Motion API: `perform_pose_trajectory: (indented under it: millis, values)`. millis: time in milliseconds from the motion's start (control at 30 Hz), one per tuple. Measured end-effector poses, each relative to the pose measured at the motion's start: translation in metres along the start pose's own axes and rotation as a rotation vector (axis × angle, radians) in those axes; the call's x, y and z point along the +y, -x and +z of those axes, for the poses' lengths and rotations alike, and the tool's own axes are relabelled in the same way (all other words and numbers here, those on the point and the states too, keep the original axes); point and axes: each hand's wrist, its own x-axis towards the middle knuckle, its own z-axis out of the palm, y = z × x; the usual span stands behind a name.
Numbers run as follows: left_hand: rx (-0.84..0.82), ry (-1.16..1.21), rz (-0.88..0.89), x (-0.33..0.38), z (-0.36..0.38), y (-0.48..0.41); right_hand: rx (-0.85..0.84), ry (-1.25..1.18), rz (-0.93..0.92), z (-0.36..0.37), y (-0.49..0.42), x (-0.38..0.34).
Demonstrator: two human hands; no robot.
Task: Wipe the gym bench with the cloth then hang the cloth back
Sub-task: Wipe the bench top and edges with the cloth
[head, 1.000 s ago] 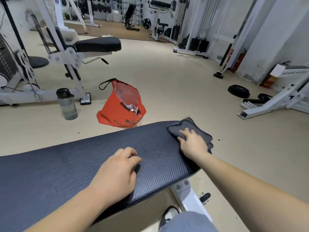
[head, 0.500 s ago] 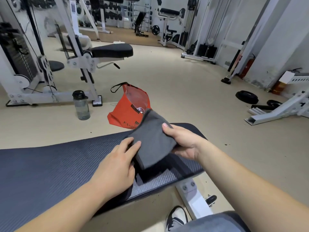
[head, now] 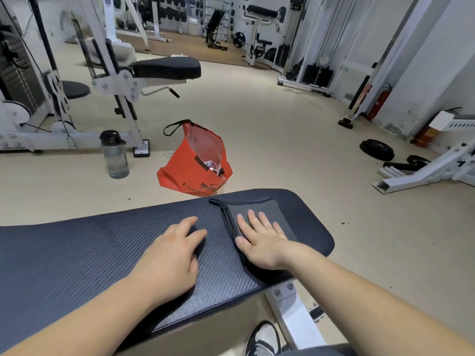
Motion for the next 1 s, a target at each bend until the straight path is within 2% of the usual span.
perform_pose_trajectory:
  millis: [267, 400, 500, 667, 733, 800, 867, 1000]
  values:
    - [0.007, -0.034, 0.017, -0.007, -0.002, -0.011, 0.087, -0.093, 0.251, -0.035, -0.041, 0.066]
    - [0.02, -0.04, 0.02, -0.015, -0.006, -0.009, 0.159, -0.11, 0.353, -0.029, -0.036, 0.082]
    - [0.029, -0.018, 0.017, -0.018, -0.008, -0.009, 0.192, -0.06, 0.32, -0.013, -0.016, 0.069]
    - [0.037, -0.001, 0.05, -0.007, -0.007, -0.012, 0.161, 0.03, 0.063, 0.025, 0.063, 0.054]
    - [0.034, 0.003, 0.059, -0.005, -0.004, -0.012, 0.124, 0.057, 0.024, 0.018, 0.07, 0.07]
    - [0.034, 0.003, 0.061, -0.005, -0.003, -0.011, 0.106, 0.072, 0.083, 0.003, 0.05, 0.093]
    - [0.031, -0.01, 0.063, -0.007, -0.004, -0.009, 0.129, 0.01, 0.224, -0.011, 0.018, 0.108]
    - [0.045, -0.019, 0.024, -0.015, -0.01, -0.001, 0.159, -0.073, 0.438, -0.015, -0.019, 0.096]
